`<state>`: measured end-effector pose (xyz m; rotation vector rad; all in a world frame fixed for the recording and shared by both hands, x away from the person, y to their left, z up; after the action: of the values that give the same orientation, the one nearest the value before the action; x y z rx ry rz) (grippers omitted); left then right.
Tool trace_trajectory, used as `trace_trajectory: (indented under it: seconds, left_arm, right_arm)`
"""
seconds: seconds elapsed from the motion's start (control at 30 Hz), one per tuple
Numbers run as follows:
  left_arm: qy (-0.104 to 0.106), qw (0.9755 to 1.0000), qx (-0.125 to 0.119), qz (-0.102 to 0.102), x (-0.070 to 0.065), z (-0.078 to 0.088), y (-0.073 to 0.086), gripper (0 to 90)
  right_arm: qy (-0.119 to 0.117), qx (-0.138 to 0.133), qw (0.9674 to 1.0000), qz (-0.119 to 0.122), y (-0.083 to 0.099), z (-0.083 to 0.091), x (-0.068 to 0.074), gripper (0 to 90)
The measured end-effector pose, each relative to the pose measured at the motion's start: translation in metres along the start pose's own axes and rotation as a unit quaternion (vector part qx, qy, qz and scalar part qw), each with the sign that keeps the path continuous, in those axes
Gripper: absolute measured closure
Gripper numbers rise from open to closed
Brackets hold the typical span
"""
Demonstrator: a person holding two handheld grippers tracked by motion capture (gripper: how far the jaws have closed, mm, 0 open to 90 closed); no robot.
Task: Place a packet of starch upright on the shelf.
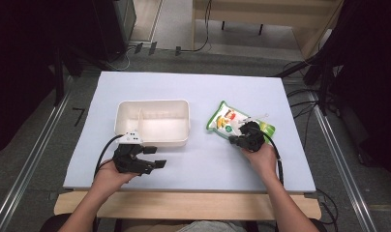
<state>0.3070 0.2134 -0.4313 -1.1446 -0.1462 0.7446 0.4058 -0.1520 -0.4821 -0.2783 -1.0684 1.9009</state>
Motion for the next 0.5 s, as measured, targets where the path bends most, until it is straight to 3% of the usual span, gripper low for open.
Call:
trace_trajectory:
  seconds: [0.13,0.33,0.5]
  left_arm:
    - [0.0,1.0,0.002,-0.001,0.001,0.001,0.0,31.6]
    - [-0.002,1.0,-0.004,0.002,0.0,0.001,0.0,31.7]
    - [-0.002,1.0,-0.003,0.002,0.001,0.003,-0.001,31.7]
  right_arm:
    - [0.008,0.005,0.9999,0.012,0.0,0.002,-0.003,90.0]
    - [0.018,0.003,0.9998,-0.012,0.0,0.009,-0.022,90.0]
    - [0.026,0.004,0.9995,-0.018,-0.001,0.013,-0.029,90.0]
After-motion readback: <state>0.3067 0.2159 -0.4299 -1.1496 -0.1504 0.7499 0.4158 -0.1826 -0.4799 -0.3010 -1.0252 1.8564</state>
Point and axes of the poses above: each handheld gripper's, and its own axes: z roughly backward along the jaws, y roughly out of its underside, x roughly to its left, the point moved 2 cm from there along -z, roughly forward along the jaws, and after that the axes turned 14 degrees about -x, right-handed, at the moved point
